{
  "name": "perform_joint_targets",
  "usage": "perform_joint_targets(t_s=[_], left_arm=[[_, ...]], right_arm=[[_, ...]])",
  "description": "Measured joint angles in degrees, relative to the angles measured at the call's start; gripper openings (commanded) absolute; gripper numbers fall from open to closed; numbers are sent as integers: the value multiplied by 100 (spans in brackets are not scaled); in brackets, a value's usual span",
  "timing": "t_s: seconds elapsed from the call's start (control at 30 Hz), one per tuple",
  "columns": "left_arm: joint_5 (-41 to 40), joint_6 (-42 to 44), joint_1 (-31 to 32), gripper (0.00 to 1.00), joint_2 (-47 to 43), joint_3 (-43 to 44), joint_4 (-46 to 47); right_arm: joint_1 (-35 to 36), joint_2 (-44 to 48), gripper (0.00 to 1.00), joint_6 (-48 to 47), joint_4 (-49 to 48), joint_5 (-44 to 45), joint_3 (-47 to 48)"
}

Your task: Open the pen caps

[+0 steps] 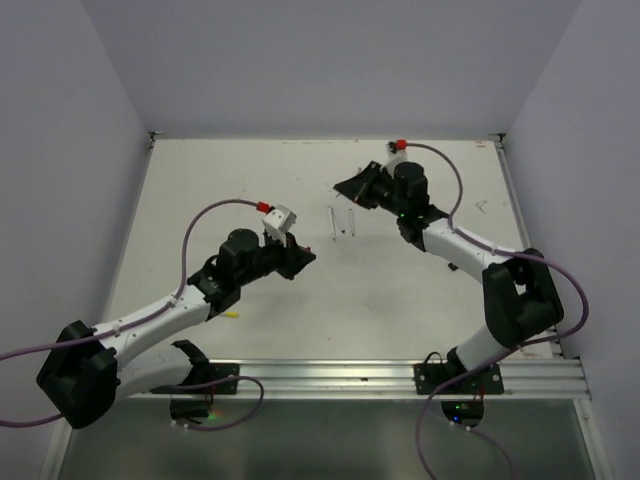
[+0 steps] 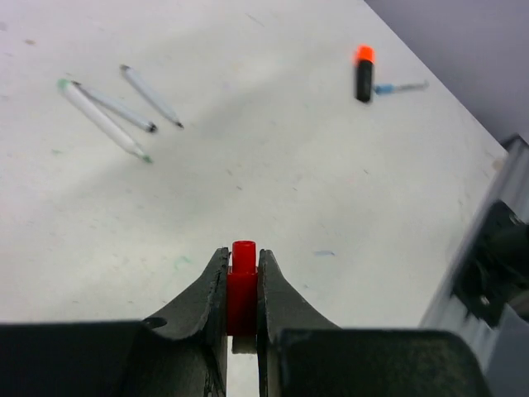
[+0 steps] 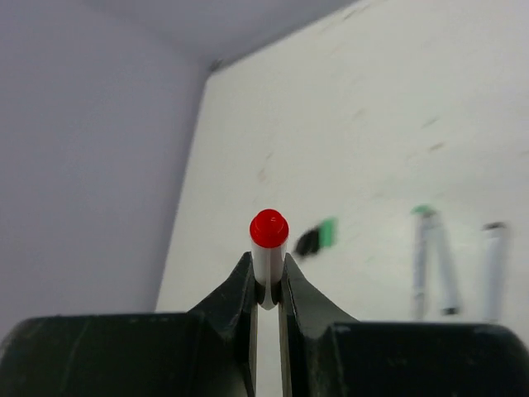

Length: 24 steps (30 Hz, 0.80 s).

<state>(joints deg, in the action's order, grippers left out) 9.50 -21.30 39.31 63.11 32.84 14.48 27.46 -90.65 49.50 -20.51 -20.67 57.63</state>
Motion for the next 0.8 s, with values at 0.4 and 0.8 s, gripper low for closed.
perform_joint_targets(t_s=[0.4,0.8], left_arm=[[-656,-157,57,0,17,101,-1123],[-2684,-750,-1001,0,1541,927,-1974]], right_arm=[[-809,-540,0,-988,1423,1685,1226],[-765,-1628,0,-2105,3519,1552,1928]])
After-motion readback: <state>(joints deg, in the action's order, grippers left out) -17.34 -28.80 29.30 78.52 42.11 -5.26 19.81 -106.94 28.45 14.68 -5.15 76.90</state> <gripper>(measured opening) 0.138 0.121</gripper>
